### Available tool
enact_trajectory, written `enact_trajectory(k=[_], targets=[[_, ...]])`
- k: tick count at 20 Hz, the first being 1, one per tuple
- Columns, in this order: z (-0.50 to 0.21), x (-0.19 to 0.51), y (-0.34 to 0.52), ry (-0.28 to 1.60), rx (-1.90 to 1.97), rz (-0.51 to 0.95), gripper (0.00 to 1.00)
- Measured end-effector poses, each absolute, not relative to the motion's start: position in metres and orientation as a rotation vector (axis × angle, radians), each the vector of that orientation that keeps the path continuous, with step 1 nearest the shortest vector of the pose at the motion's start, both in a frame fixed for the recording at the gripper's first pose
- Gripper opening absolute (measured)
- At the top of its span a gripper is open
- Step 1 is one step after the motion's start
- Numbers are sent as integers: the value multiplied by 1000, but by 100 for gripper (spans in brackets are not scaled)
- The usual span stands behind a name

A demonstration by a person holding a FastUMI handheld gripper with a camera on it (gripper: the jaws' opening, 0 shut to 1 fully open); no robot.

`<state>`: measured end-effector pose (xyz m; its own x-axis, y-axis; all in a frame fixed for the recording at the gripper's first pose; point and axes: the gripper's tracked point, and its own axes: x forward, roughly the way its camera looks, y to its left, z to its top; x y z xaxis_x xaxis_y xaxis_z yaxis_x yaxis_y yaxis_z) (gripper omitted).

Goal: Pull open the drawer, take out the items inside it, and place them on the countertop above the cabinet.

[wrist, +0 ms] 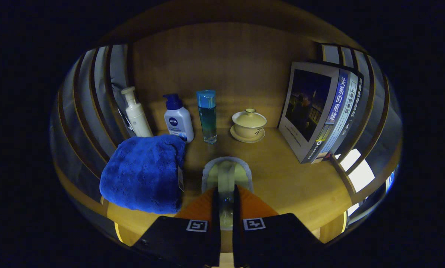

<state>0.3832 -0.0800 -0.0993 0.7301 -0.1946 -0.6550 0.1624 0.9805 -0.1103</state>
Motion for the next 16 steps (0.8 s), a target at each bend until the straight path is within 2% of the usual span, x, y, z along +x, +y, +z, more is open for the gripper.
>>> enact_trajectory(k=[5, 12, 14, 16], targets=[[-108, 382, -81, 739, -68, -205, 32], [-107, 380, -77, 725, -88, -203, 88], [-104, 379, -79, 719, -91, -205, 94], [-97, 374, -83, 705, -107, -213, 96]])
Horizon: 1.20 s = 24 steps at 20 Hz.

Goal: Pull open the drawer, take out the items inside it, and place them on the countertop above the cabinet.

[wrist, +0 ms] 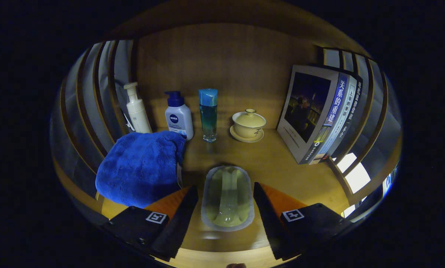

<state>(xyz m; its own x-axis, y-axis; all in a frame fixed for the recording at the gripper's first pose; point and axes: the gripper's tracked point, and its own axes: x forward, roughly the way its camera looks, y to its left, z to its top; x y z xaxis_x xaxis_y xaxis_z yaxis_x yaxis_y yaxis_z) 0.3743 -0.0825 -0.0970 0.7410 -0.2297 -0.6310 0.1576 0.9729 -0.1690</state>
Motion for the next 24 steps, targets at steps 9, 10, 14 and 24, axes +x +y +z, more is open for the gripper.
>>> enact_trajectory(k=[9, 10, 14, 24], targets=[[-45, 298, -31, 574, -100, -86, 97], [-39, 287, -21, 553, -102, -61, 97], [-15, 242, 6, 438, -64, 2, 97], [-19, 150, 1, 349, -26, 48, 97]])
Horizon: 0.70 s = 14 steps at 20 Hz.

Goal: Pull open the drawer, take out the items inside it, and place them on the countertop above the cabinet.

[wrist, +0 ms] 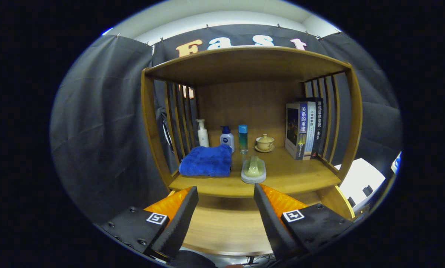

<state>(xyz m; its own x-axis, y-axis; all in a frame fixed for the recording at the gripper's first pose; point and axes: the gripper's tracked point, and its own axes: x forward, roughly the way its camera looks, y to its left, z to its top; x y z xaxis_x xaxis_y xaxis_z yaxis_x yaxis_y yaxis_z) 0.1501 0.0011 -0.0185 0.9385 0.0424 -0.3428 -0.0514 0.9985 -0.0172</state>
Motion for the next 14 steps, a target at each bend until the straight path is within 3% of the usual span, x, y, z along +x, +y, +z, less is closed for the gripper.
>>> enact_trajectory(k=[14], targets=[[-64, 59, -25, 203, -66, -22, 97]])
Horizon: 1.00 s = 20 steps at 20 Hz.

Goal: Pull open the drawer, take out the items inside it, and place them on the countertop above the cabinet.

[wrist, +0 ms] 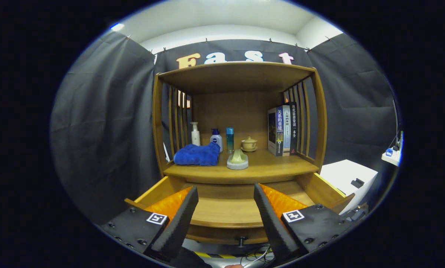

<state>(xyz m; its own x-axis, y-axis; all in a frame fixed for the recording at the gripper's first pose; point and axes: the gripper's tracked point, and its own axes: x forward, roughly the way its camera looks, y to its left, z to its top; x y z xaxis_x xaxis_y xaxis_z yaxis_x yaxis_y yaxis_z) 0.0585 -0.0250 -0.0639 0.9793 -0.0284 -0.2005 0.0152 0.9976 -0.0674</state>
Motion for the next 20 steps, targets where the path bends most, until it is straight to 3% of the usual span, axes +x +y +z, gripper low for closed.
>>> enact_trajectory(k=[9, 20], targets=[[-103, 37, -33, 130, -129, -28, 97], [-162, 39, -54, 181, -147, -112, 97]])
